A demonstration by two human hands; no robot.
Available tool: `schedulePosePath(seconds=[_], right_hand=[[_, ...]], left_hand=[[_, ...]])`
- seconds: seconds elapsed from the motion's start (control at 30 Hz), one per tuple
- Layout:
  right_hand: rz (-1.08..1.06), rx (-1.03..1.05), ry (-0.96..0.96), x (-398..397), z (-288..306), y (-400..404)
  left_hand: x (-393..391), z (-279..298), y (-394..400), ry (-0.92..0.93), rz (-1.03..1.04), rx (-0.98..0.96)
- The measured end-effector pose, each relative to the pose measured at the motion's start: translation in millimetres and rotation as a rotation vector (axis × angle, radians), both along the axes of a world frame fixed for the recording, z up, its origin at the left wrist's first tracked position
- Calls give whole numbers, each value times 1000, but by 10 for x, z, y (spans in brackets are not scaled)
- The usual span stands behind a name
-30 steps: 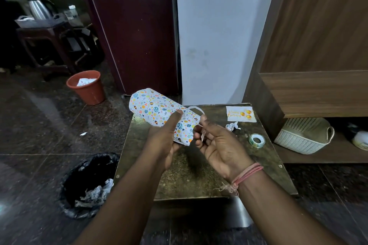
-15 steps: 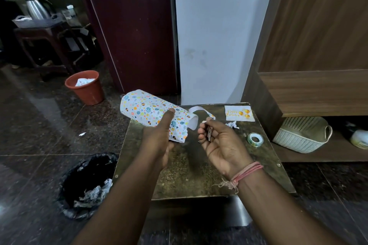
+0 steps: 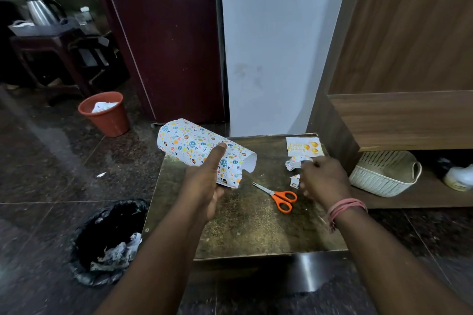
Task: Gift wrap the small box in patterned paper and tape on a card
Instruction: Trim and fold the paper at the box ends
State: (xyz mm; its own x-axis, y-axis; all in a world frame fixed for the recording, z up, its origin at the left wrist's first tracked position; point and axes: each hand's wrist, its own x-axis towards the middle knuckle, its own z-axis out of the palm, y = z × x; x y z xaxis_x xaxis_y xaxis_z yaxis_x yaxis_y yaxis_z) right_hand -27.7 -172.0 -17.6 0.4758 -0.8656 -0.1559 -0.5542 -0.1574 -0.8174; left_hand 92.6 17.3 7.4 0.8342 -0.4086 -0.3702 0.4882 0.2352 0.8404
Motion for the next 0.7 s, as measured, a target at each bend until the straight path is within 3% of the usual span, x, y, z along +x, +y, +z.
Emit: schedulePosePath(seconds=[0.17,0.27,0.4,0.53,0.63,0.7], right_hand=[[-28,420,-581,32,241,52],[-123,585,-763,12,316,77],[-290,829,-781,-29,331,-72],[-194,935,-700,-99,295,-67],[-147,953,-704,-35,330,15],[-106,858,-682,33,362,65]], left_hand=[[4,2,5,8,-9,-8],[-13,5,-7,-1,-27,-3],[-21,4,-15,-1,-23,0],[-32,-2,-23,3,-20,-4],[-71,15,-41,28,-28,-29],[-89,41,-47,55,-40,-54]])
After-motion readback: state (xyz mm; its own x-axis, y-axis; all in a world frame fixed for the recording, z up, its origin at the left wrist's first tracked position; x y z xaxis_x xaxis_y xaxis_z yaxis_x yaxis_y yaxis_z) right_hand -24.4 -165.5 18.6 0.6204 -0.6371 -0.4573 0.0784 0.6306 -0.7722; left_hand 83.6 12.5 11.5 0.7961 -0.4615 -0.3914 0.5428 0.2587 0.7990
